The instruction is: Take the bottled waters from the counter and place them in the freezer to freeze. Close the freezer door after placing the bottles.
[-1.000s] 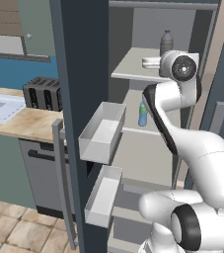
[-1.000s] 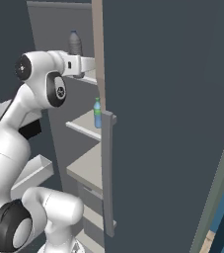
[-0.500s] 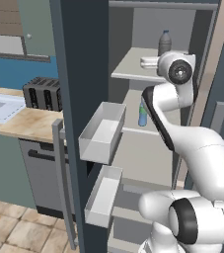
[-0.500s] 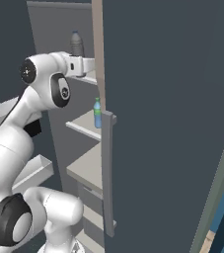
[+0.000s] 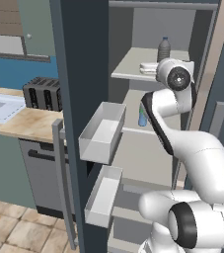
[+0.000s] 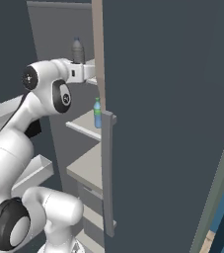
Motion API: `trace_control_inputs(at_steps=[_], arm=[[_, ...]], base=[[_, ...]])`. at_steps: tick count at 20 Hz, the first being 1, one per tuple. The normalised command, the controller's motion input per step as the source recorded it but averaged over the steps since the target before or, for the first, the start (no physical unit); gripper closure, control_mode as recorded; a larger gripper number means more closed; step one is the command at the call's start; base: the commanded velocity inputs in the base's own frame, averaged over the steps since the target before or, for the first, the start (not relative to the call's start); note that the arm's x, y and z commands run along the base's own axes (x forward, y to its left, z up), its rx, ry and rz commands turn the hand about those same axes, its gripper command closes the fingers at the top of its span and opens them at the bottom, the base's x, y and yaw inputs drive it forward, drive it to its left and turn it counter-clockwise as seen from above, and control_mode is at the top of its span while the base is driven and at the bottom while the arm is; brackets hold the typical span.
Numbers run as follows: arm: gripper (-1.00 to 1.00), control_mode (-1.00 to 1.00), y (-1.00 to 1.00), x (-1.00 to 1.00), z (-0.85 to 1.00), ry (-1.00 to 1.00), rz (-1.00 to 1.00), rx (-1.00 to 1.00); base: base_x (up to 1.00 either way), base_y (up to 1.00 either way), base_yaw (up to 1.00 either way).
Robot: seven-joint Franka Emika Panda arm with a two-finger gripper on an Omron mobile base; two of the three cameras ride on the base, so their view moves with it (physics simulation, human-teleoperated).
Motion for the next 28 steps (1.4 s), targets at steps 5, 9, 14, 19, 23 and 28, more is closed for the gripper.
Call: trace_control_inputs(at_steps=[5,9,14,19,23,28], arm=[[1.00,-1.00,0.00,0.03,-0.12,-0.01,0.00,0.01],[1.00,-1.00,0.00,0.04,0.00,-0.01,0.00,0.00],[1.00,-1.00,0.00,0.00,0.08,-0.04,0.00,0.01],[1.00,-1.00,0.00,0.06,0.23,-0.01,0.00,0.01],[1.00,-1.00,0.00,0.18,0.16,0.00,0.00,0.00],[1.00,-1.00,0.00,0.32,0.00,0.00,0.00,0.00]], base=[[0.00,0.00,0.00],[0.00,0.00,0.00],[0.00,0.00,0.00],[0.00,0.00,0.00],[0.00,0.00,0.00],[0.00,0.00,0.00]])
